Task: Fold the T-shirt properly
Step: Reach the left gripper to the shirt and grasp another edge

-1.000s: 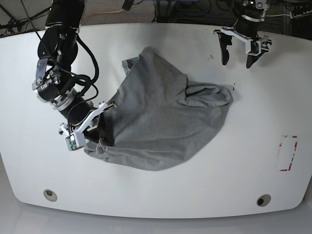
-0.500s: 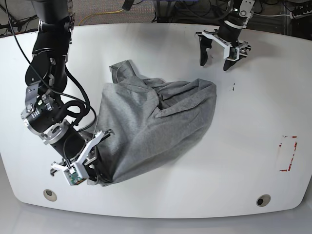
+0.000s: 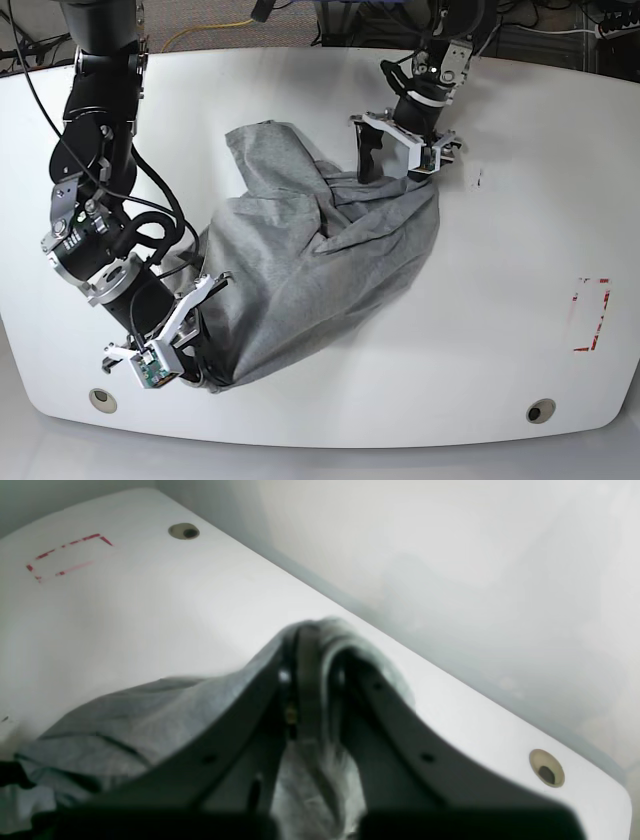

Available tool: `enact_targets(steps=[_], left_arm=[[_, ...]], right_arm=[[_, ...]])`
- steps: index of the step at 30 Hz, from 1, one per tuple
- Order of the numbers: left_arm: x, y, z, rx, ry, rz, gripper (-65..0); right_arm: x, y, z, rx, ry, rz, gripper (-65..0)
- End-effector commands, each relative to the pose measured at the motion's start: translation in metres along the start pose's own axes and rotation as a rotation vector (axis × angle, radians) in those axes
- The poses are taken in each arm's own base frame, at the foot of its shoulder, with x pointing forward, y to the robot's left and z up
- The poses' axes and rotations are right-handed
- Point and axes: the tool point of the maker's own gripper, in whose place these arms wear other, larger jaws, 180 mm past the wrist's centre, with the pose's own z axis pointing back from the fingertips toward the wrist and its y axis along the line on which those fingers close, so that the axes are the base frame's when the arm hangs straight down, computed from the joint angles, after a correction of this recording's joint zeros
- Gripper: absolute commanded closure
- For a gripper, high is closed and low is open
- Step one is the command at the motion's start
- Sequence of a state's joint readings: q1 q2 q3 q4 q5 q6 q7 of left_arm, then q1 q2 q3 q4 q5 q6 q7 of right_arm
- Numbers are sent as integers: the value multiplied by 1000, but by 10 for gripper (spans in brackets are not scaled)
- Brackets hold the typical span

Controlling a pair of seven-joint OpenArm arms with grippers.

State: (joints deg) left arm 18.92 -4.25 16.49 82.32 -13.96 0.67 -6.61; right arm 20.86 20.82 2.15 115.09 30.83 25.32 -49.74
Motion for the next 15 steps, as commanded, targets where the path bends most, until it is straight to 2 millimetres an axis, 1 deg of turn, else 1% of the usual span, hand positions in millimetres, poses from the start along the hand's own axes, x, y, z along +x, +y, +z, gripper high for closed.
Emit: enact_targets(steps=[1, 5, 8, 10, 11, 12, 13, 14, 15], left_arm=[[-1, 0, -7, 3, 21, 8, -451], [1, 3, -14, 7, 17, 1, -451], [-1, 6, -19, 10, 32, -4, -446], [-7, 9, -22, 13, 76, -11, -385], [-7, 10, -24, 13, 83, -14, -351], [-5, 10, -27, 13, 88, -17, -301], [0, 12, -33, 12, 83, -24, -226], [-2, 13, -35, 14, 92, -26, -165], [-3, 14, -36, 16, 95, -28, -118]], right_arm=[[26, -8, 4, -20, -80, 29, 0], [29, -13, 6, -31, -84, 37, 0], [27, -16, 8, -38, -75, 49, 0], [26, -19, 9, -43, -67, 53, 0], [25, -18, 9, -42, -66, 52, 0], [24, -19, 9, -42, -64, 53, 0], [24, -18, 9, -42, -63, 52, 0], [21, -17, 9, -40, -56, 48, 0], [20, -17, 9, -39, -54, 47, 0]])
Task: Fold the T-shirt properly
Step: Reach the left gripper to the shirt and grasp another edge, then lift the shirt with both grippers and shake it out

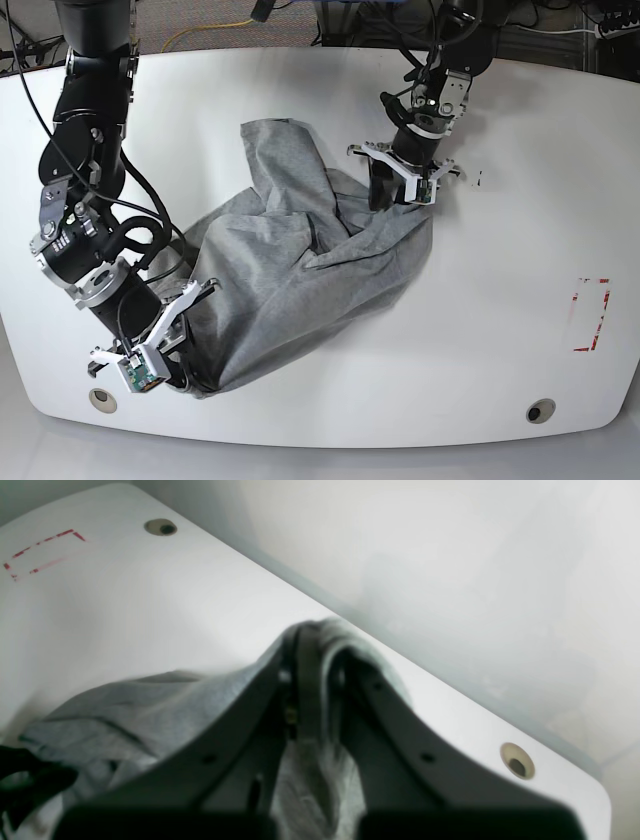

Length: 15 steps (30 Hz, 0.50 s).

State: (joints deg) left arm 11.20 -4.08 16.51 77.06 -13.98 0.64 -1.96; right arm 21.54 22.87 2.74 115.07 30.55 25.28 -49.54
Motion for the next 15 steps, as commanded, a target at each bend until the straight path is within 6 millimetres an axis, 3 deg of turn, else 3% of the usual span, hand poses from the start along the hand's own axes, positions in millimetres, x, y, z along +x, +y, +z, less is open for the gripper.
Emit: enact_targets(steps=[1, 2, 7, 11, 15], left_arm=[[-13, 5, -3, 11, 63, 1, -60], [-19, 6, -3, 13, 76, 1, -6], [-20, 14, -2, 35, 80, 7, 0], [7, 51, 5, 127, 7, 35, 0], [34, 93, 25, 205, -15, -5, 0]], right_arm=[[16, -4, 4, -9, -59, 13, 0], [15, -4, 4, -8, -58, 12, 0], [8, -6, 1, -8, -39, -3, 0], [4, -16, 1, -32, -30, -25, 0], [8, -40, 8, -92, -48, -44, 0]])
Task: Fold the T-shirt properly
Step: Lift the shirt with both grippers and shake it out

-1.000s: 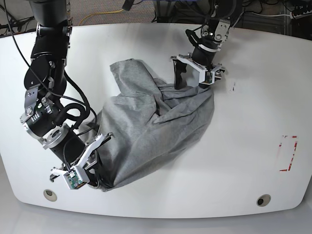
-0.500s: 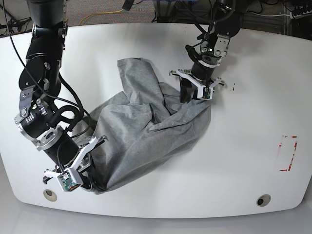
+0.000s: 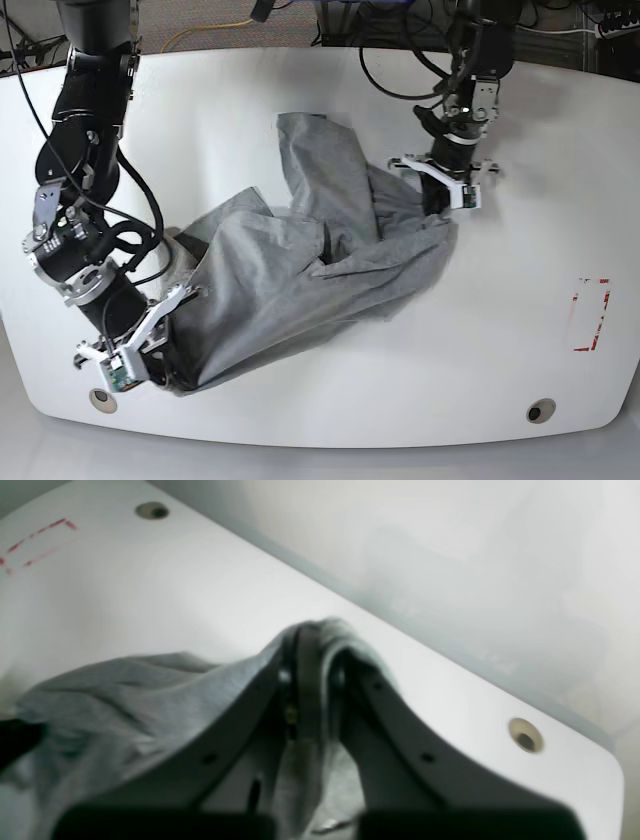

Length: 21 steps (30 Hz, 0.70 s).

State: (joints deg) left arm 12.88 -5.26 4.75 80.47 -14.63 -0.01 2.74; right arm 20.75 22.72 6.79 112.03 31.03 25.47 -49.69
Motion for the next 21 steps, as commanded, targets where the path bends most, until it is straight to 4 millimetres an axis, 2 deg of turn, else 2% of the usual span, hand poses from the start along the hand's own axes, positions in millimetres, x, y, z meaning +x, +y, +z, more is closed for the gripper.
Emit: enact_targets(steps=[1, 4, 11, 12, 15, 16, 21], left_arm=[[34, 28, 7, 45, -38, -58, 0], [75, 43, 17, 70, -114, -97, 0], [155, 80, 44, 148, -239, -189, 0], [175, 83, 45, 149, -273, -210, 0], [208, 93, 50, 149, -319, -266, 0], [225, 99, 55, 158, -349, -288, 0], [277, 119, 77, 184, -448, -320, 0]], right_arm=[[32, -19, 3, -43, -90, 20, 0], [44, -27, 2, -58, -111, 27, 0], [65, -52, -10, -84, -136, 4, 0], [72, -55, -16, -80, -142, 2, 0], [86, -59, -27, -69, -145, 10, 0], [92, -64, -30, -80, -146, 20, 0], [122, -80, -29, -118, -185, 49, 0]])
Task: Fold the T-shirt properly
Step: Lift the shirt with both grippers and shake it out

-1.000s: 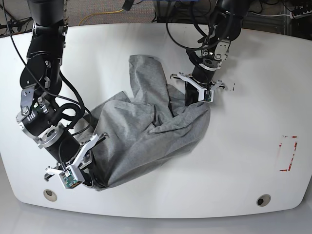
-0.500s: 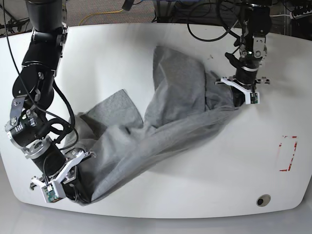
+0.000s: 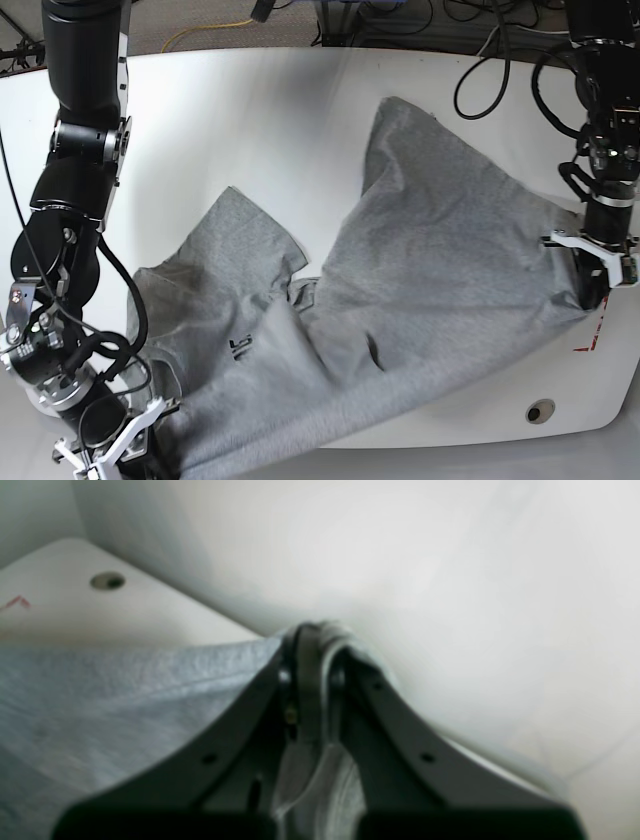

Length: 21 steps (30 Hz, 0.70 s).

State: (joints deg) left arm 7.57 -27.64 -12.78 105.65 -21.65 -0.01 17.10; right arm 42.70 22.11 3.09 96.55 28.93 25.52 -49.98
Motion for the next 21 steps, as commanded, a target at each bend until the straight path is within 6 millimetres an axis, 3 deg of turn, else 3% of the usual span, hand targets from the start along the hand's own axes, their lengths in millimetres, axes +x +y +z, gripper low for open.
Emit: enact_targets(steps=[1, 7, 11, 15, 19, 21], left_arm=[[51, 22, -4, 18, -117, -35, 0], [120, 51, -12, 21, -206, -104, 0], [179, 72, -7, 37, -307, -137, 0], [222, 89, -1, 59, -376, -176, 0], [236, 88, 3, 28, -399, -150, 0], [235, 85, 4, 9, -388, -142, 0]], right_arm=[[50, -21, 4, -49, -106, 41, 0], [98, -26, -7, -40, -151, 91, 0], [138, -29, -6, -45, -200, 142, 0], [171, -27, -3, -47, -236, 192, 0], [181, -21, 4, -52, -256, 228, 0], [173, -21, 4, -55, -230, 225, 0]])
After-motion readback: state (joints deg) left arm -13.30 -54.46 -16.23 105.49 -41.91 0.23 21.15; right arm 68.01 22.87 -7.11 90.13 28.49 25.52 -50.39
